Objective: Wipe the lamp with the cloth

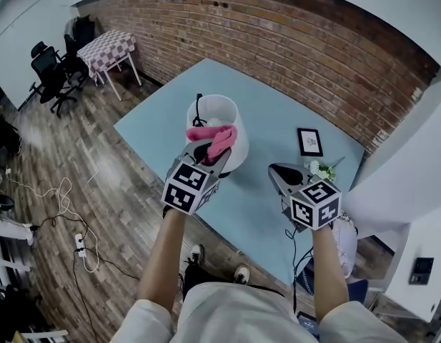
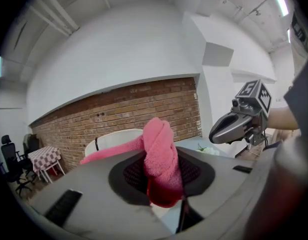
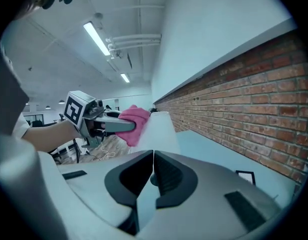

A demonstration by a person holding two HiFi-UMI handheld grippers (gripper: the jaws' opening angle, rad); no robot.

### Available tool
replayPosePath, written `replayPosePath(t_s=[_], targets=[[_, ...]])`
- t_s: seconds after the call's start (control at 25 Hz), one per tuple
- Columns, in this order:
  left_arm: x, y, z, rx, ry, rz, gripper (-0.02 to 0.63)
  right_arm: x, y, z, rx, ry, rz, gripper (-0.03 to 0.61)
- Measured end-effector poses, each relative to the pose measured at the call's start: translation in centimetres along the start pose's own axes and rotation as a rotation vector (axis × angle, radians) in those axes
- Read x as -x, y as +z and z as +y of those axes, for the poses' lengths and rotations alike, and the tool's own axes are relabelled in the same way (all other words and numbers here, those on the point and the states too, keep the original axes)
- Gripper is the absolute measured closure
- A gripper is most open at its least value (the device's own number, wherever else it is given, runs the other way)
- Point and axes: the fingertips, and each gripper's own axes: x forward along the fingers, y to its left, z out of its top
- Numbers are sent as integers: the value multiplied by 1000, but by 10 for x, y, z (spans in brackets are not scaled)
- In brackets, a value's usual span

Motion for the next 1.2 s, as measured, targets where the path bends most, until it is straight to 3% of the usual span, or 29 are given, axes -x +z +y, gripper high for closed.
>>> replayPosePath(t_s=[0.48,0.96,1.2], targets=[[-21,-53,-24,28,-64,113,489,-7,-25,15,-23,-2,34,580],[-35,-89,-41,48,-104,198,489,6,-17,-1,-71,-40,-3,580],[-39,-109,-55,8,-133,265,489,8,-16,1,-46,-45,-17,580]])
